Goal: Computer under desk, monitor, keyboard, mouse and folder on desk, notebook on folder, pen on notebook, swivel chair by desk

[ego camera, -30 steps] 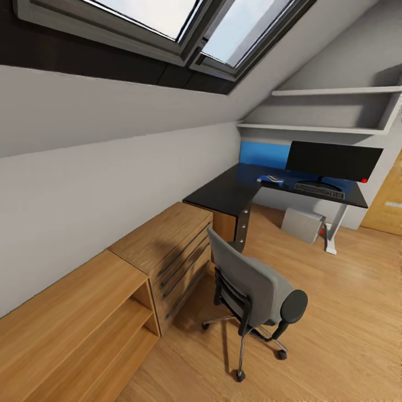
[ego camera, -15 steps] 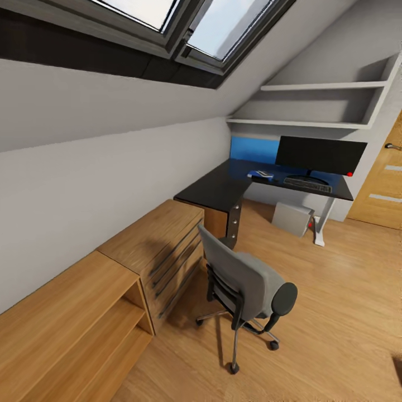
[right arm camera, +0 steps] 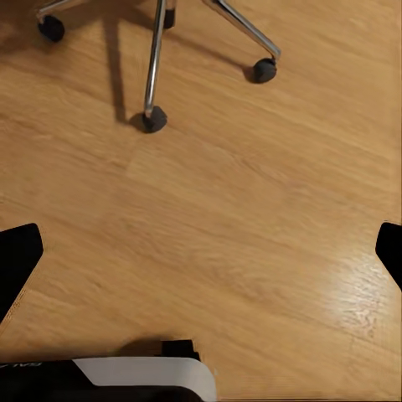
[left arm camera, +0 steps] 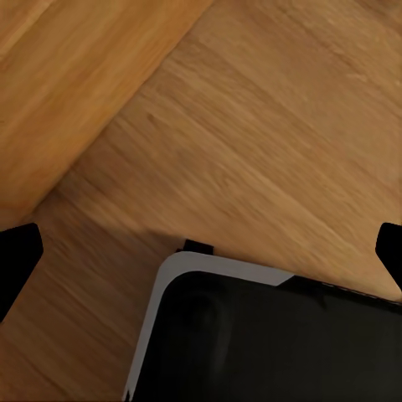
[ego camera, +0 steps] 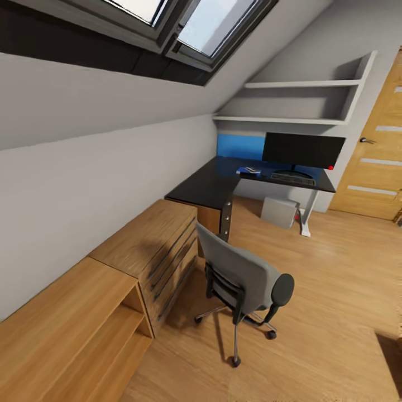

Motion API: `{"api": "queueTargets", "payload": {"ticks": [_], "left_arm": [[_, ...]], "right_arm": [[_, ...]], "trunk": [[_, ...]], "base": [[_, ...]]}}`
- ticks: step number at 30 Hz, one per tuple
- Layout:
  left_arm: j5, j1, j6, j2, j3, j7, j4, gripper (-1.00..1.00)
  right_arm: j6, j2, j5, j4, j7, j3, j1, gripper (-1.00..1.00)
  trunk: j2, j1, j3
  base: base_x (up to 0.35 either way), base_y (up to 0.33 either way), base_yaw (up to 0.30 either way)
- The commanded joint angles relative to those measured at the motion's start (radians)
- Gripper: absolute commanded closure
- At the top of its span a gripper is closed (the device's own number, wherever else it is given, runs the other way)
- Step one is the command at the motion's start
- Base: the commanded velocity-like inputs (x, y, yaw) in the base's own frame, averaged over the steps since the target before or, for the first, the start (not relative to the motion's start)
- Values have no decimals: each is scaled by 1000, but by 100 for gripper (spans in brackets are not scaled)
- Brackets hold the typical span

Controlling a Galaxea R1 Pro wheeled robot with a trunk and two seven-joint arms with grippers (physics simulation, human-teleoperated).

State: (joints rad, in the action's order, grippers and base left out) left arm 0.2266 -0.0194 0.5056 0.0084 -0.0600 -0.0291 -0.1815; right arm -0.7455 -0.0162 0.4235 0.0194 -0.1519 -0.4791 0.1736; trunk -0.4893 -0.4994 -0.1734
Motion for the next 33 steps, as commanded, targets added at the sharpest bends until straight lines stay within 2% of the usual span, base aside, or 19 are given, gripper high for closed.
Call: {"api": "queueTargets", "payload": {"ticks": [1, 10, 33], "left_arm": [[-1, -1, 2, 0, -6, -3, 1, -100], [-1, -1, 2, 0, -6, -3, 1, -100], [-1, -1, 2, 0, -6, -3, 1, -100]], "right_arm": [[-3, -1, 3, 2, -6, -9, 1, -100], [-3, -1, 3, 2, -6, -8, 1, -100], [-3, -1, 3, 2, -6, -8, 1, -100]], "trunk": [[-2, 0, -2], [-2, 0, -2], [-2, 0, -2]], "base": [[0, 267, -239], [0, 108, -246], [0, 6, -252]]}}
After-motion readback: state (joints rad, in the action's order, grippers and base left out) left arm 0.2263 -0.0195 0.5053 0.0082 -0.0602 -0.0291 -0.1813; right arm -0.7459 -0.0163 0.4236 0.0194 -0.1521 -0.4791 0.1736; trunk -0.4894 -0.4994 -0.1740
